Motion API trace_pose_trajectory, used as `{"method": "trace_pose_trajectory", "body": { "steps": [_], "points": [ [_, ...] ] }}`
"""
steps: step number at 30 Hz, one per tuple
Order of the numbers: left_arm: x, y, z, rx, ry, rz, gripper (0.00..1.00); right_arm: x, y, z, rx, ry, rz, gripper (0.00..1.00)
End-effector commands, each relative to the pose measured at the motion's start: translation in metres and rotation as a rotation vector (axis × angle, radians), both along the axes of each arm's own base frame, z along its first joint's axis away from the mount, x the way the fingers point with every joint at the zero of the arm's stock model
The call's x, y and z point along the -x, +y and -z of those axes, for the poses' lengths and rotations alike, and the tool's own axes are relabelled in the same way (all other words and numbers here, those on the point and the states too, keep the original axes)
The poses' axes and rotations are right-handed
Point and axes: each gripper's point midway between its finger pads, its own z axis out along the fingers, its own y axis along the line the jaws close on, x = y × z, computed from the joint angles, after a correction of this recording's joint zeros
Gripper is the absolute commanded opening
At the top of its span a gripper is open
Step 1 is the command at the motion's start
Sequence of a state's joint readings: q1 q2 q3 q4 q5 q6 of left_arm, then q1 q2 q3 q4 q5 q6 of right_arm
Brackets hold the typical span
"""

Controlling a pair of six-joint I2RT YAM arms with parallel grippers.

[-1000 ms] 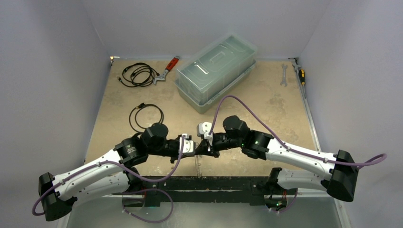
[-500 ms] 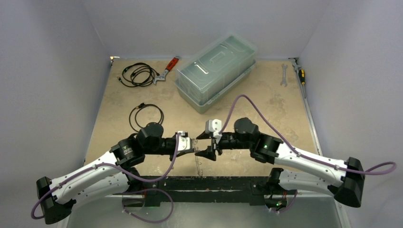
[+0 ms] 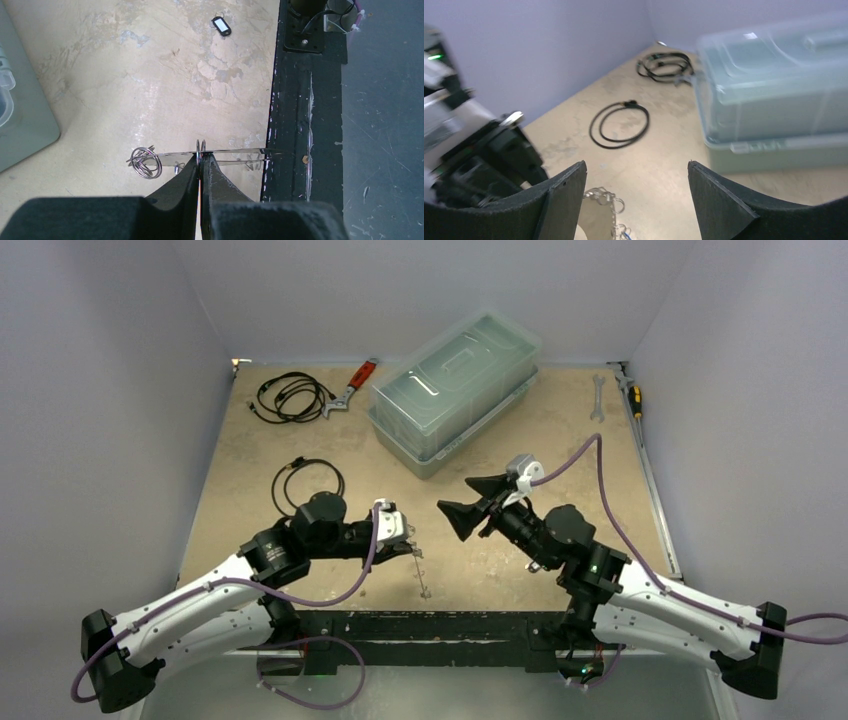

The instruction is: Put the keys on the keyring

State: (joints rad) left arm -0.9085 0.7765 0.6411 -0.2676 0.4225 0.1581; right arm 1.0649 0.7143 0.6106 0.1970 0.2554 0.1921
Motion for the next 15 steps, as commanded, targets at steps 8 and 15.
{"method": "trace_pose_trajectory", "body": {
  "steps": [8, 15],
  "points": [
    [-0.018, -0.004, -0.016, 0.074, 0.059, -0.105, 0.00, -0.028, -0.066, 0.094, -0.022, 0.603, 0.625, 0.84],
    [-0.026, -0.003, -0.009, 0.054, 0.087, -0.162, 0.00, -0.014, -0.106, 0.142, 0.185, 0.754, 0.915, 0.84]
  ]
}}
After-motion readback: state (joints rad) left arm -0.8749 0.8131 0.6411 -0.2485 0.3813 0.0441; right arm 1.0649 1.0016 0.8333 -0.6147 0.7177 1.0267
